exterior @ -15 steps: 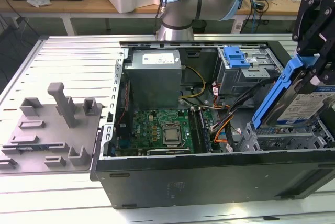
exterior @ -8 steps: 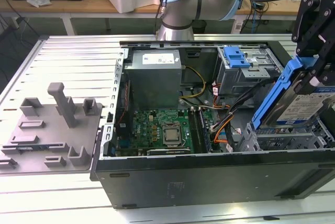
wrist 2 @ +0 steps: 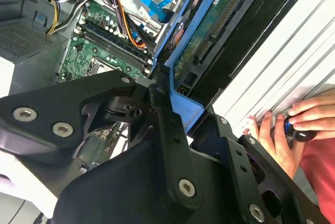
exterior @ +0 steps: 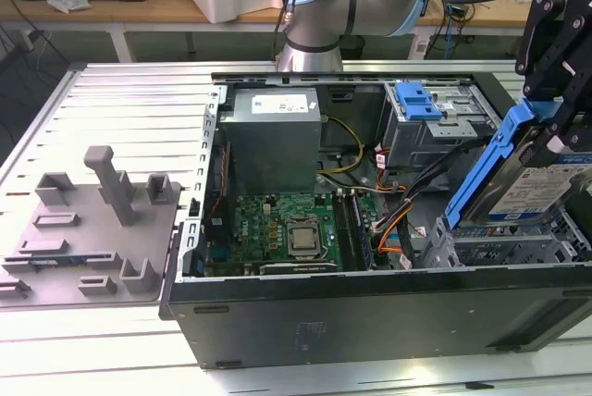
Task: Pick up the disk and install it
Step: 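Insert the disk into the insertion slot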
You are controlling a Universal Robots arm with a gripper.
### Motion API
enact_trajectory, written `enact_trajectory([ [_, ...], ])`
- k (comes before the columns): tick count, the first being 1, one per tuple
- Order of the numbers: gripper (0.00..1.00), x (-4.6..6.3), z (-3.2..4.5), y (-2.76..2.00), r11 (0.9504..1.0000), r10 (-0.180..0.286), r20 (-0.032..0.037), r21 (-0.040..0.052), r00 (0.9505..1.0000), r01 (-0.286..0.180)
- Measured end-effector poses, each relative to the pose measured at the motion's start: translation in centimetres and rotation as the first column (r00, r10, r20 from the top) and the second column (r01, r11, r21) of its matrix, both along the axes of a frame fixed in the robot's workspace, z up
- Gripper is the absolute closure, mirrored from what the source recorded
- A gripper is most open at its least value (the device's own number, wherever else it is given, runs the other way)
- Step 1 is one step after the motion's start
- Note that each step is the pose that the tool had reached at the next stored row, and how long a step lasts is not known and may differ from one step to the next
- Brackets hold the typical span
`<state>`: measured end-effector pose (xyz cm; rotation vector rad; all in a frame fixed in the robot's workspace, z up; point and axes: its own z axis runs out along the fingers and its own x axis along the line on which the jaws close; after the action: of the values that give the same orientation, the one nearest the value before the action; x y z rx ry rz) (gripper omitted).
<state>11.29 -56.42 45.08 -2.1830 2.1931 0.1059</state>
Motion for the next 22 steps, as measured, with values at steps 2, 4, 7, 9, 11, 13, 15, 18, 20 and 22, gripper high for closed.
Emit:
enact_trajectory([
  [2,0.63,0.00,0.00,0.00,1.0000,-0.002,0.0000,-0.0001,1.0000,0.002],
  [4,0.63,0.01,0.00,0.00,1.0000,-0.005,0.0000,0.0000,1.0000,0.005],
  [7,0.63,0.07,-0.01,0.00,0.9999,-0.014,0.0000,0.0001,0.9999,0.014],
  [9,0.63,0.07,-0.02,0.00,0.9999,-0.017,0.0000,-0.0003,0.9999,0.017],
  [11,0.63,0.07,-0.05,0.00,0.9998,-0.017,0.0000,-0.0001,0.9998,0.017],
  [13,0.63,0.04,-0.11,0.00,0.9998,-0.017,0.0000,0.0000,0.9998,0.017],
  [15,0.63,0.04,-0.14,0.00,0.9998,-0.017,-0.0001,-0.0001,0.9998,0.017],
  [18,0.63,0.04,-0.19,0.00,0.9998,-0.017,0.0000,-0.0001,0.9998,0.017],
  [20,0.63,0.04,-0.22,0.00,0.9998,-0.017,0.0000,-0.0001,0.9998,0.017],
  [22,0.63,0.04,-0.26,0.00,0.9998,-0.017,-0.0001,-0.0001,0.9998,0.017],
])
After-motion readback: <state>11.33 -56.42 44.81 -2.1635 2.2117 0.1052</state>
